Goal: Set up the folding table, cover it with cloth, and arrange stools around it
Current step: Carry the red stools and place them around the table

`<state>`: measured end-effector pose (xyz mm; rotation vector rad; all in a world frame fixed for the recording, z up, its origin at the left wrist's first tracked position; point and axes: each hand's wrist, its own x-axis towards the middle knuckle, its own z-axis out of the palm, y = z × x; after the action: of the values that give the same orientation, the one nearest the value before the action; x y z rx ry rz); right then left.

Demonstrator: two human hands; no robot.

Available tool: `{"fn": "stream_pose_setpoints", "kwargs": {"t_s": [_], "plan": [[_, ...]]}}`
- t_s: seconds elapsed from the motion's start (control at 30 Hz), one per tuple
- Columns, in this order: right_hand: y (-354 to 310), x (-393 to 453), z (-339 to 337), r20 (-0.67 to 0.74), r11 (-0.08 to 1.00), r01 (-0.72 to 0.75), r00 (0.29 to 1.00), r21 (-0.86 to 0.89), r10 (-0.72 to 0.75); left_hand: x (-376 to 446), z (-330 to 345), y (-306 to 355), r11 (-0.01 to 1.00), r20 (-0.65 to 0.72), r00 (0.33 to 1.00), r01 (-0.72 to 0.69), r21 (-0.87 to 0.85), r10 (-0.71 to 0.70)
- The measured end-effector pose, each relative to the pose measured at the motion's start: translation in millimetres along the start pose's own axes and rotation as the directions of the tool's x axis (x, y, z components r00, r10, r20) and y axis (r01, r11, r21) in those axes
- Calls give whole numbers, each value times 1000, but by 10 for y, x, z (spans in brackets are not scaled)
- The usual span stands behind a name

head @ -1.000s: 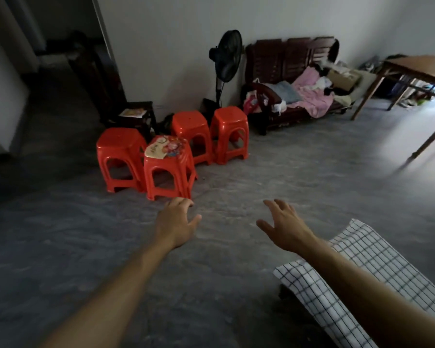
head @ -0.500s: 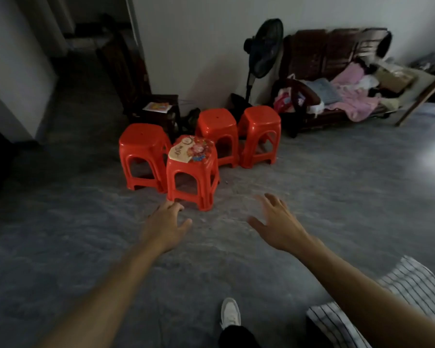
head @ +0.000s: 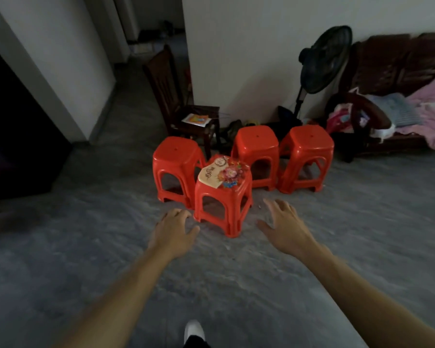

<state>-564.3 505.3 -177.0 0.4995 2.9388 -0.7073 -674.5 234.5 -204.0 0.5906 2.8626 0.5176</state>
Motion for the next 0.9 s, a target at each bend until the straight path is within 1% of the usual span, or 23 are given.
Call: {"fn": "stream_pose_setpoints", "kwargs": {"t_s": [0.13, 0.27, 0.43, 0.5, 0.6, 0.7, 0.8, 0.9], "plan": [[-53, 551, 85, 47, 999, 3, 999, -48, -1, 511, -4, -118, 1000, 6, 1000, 12, 3, -12], [-150, 1115, 101, 25, 998, -5, 1000, -69, 7, 1250, -5, -241, 1000, 32, 999, -4, -30, 5], [-248, 1813, 28, 57, 989, -103, 992, -107, 110, 2176, 15, -284, 998, 110, 993, -39, -46, 44], [-316, 2129, 20, 46, 986, -126, 990, -110, 131, 2482, 26, -356, 997, 134, 989, -51, -53, 58], [-442, 2564, 43, 18, 992, -111, 994, -66, 112, 2841, -1, -513, 996, 162, 986, -36, -83, 49], [-548, 2937, 80, 22, 994, -100, 995, -33, 101, 3176, -41, -699, 994, 163, 986, -24, -109, 42], [-563, 3366, 102, 36, 991, -131, 991, -29, 132, 3602, -42, -843, 994, 151, 988, 2, -109, 14], [-486, 3835, 150, 83, 991, -138, 987, -1, 137, 4033, -6, -896, 997, 176, 984, 21, -70, -8]]}}
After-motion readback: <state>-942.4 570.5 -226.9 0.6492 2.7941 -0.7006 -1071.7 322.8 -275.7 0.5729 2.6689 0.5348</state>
